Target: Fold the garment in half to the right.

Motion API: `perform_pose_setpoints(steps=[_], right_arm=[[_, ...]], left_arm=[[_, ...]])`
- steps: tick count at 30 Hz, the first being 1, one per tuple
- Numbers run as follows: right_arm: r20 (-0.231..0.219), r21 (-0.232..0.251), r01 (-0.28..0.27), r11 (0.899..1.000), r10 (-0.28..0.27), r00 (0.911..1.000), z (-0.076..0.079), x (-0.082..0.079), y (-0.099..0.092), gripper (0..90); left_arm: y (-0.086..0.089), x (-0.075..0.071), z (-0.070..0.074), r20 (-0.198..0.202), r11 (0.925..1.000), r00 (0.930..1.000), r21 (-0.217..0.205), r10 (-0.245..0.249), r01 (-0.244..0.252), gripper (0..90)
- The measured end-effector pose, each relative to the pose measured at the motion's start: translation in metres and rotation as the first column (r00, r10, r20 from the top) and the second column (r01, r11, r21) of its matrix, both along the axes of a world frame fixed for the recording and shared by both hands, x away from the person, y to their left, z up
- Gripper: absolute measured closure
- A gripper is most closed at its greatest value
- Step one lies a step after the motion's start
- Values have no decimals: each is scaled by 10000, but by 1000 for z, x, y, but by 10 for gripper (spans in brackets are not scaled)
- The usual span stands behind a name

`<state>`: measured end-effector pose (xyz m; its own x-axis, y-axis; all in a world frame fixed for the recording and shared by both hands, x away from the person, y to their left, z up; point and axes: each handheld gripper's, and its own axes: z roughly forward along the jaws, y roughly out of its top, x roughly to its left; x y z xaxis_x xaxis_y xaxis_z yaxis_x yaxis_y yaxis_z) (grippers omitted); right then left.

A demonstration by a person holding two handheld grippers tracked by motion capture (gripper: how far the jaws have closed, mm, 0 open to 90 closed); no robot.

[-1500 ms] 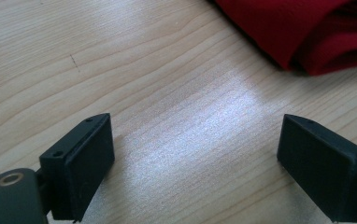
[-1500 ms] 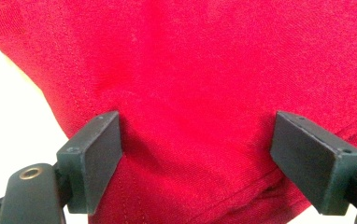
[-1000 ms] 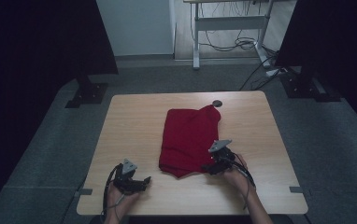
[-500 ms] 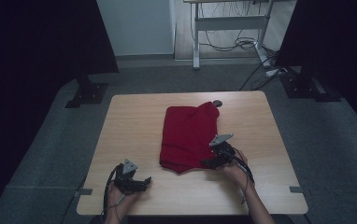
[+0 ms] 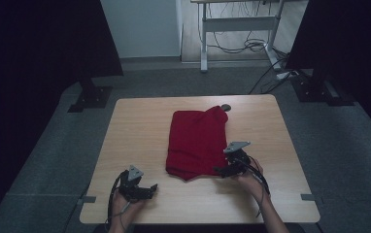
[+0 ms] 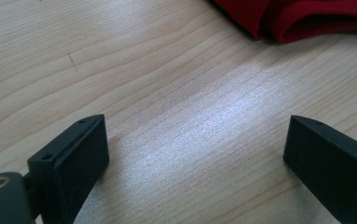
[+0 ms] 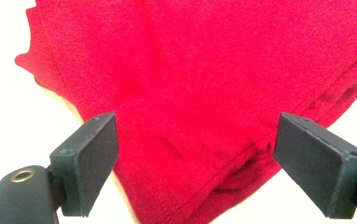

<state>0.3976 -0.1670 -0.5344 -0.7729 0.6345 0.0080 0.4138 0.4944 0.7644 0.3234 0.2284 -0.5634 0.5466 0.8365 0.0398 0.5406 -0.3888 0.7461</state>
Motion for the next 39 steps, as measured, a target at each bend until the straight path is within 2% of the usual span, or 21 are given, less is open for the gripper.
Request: perform_pose_setpoints(steps=[15,19,24,25,30,39], right_arm=[[99,115,147,9998,-148,9998,8,-18,-10,133],[193,54,205,9998,-206,9996,11,-28,-17,129],[208,61,225,9997,-226,9995,11,-28,-19,129],[211,211,390,9990,-394,9990,12,-33,-27,126],[206,233,423,9988,-427,9989,12,-34,-28,125],[261,340,716,9969,-725,9970,11,-46,-44,124]], left_arm=[[-1,0,0,-15,10000,10000,6,44,-44,59],[-1,0,0,-23,10000,10000,10,60,-60,57],[-2,0,0,-27,10000,10000,11,70,-70,54],[-2,0,0,-26,10000,10000,9,74,-74,54],[-2,0,0,-26,10000,10000,8,76,-76,52],[-2,0,0,-30,10000,10000,14,79,-79,50]])
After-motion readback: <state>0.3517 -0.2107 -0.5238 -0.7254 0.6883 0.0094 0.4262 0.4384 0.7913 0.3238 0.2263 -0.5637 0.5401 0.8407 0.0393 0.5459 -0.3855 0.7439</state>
